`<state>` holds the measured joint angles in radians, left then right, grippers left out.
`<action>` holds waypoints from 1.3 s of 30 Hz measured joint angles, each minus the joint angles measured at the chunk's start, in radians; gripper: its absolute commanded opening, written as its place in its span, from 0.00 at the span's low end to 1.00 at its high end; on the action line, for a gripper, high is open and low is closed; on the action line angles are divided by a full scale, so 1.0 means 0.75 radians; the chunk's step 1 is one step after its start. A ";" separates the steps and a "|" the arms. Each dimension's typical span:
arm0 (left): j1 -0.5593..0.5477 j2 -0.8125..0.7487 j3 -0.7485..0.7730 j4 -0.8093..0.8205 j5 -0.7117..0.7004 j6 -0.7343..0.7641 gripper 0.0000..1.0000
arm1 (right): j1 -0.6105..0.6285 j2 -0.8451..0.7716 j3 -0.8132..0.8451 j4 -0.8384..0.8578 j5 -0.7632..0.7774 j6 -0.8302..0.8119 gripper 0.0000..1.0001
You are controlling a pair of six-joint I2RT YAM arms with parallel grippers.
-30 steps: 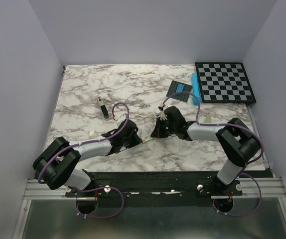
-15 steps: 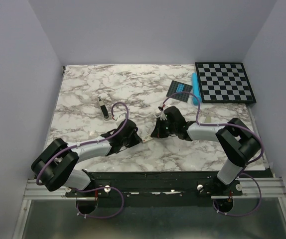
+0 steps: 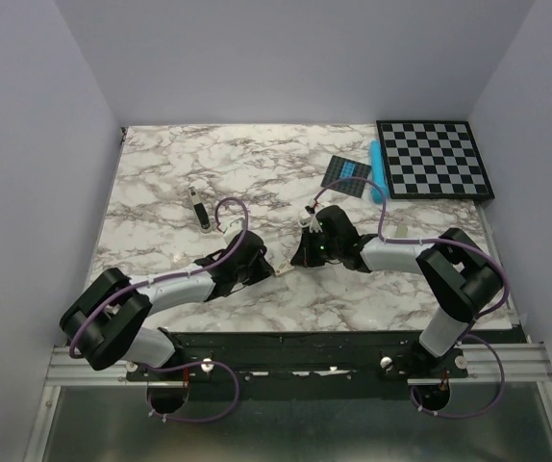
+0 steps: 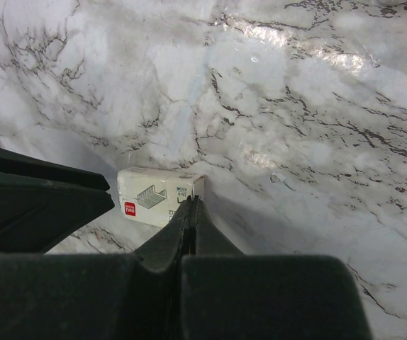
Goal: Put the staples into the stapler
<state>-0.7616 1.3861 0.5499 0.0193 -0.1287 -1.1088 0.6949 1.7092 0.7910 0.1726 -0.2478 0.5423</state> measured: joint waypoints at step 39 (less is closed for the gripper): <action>-0.038 0.068 0.095 -0.098 -0.053 0.002 0.20 | 0.009 -0.017 -0.034 0.045 0.023 0.001 0.01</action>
<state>-0.7902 1.4368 0.6212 -0.0544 -0.1684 -1.1076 0.7013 1.6962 0.7658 0.2062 -0.2306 0.5426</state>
